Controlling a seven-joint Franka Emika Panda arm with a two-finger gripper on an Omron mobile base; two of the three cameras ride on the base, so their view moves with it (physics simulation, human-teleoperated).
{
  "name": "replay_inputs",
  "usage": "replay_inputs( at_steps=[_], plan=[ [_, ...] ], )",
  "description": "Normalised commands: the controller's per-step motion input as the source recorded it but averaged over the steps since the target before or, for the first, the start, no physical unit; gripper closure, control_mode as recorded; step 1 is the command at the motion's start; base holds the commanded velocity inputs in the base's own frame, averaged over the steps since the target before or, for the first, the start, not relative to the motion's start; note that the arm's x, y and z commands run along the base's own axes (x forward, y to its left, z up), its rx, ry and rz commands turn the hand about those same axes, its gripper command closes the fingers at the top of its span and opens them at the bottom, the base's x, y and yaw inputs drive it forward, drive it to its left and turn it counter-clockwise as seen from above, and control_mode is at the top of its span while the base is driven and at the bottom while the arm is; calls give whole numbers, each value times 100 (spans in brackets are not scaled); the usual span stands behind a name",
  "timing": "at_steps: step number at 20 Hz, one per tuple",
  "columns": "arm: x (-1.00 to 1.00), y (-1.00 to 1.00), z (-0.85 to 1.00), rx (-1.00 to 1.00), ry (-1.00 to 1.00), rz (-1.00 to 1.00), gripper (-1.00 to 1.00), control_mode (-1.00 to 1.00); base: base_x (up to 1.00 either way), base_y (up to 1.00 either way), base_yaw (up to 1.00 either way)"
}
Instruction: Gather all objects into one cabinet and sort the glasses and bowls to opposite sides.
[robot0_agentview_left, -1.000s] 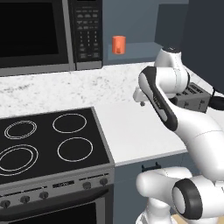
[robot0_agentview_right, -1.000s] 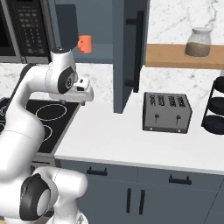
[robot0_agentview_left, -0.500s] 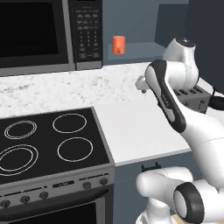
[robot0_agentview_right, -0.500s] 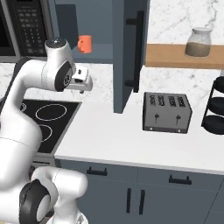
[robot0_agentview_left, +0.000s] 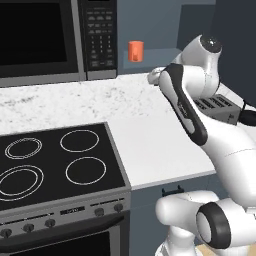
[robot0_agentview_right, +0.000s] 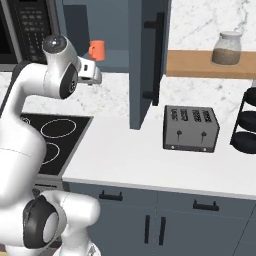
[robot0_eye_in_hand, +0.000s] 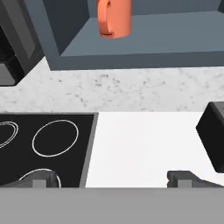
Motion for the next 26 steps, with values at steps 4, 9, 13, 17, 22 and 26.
replay_inputs(
  at_steps=[4,9,13,17,22,26],
  plan=[
    [54,0,38,0,-20,0,-100,-100,0,0,0],
    [16,0,35,0,-9,0,-100,-100,0,0,0],
    [58,6,22,0,-2,0,-100,-100,0,0,0],
    [41,-3,30,5,0,0,-100,-100,0,0,0],
    [44,0,18,8,0,0,-100,-100,0,0,0],
    [21,12,1,3,0,0,-100,-100,0,0,0]
  ],
)
